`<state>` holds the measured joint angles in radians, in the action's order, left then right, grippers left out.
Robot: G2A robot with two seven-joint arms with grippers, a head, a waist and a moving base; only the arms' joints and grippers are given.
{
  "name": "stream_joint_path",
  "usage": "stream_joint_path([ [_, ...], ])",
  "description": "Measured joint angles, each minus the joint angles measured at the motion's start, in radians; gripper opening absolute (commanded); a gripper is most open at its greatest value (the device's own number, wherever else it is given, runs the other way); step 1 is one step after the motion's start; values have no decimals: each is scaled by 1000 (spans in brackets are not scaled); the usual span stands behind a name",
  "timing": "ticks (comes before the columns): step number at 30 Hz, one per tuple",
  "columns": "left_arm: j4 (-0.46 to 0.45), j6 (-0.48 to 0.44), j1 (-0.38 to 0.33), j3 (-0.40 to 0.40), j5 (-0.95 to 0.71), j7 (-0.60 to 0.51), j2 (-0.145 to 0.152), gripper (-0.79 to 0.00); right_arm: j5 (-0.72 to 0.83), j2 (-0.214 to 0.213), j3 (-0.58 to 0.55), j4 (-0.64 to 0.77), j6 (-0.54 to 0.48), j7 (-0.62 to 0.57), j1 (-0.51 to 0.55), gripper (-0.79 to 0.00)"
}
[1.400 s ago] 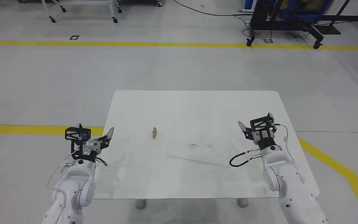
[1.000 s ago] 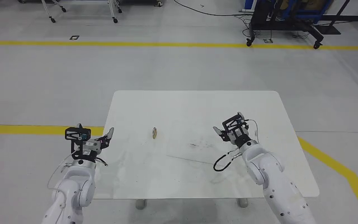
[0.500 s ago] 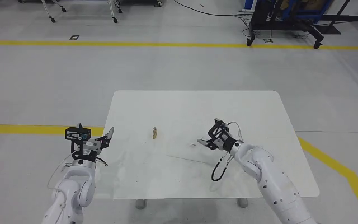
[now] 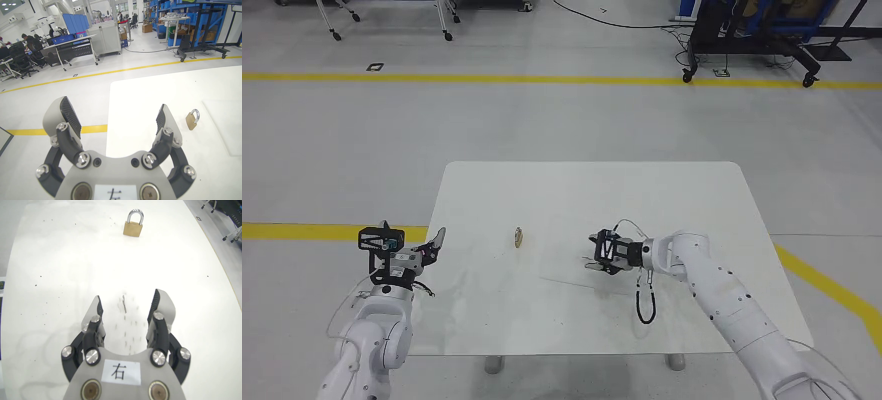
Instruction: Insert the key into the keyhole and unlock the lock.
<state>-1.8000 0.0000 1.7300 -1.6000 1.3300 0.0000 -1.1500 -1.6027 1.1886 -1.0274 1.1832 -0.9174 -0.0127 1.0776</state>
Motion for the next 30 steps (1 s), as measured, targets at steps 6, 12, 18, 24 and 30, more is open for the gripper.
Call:
stream_joint_path([
  [6,0,0,0,0,0,0,0,0,-17,16,63,-59,-2,-9,-52,-533],
  [12,0,0,0,0,0,0,0,0,-16,28,99,-106,14,-16,-87,-671],
  [18,0,0,0,0,0,0,0,0,-13,35,122,-134,22,-33,-109,-785],
  [24,0,0,0,0,0,0,0,0,-16,35,131,-147,22,-19,-117,-785],
  [30,0,0,0,0,0,0,0,0,-28,28,121,-125,46,14,-109,-785],
])
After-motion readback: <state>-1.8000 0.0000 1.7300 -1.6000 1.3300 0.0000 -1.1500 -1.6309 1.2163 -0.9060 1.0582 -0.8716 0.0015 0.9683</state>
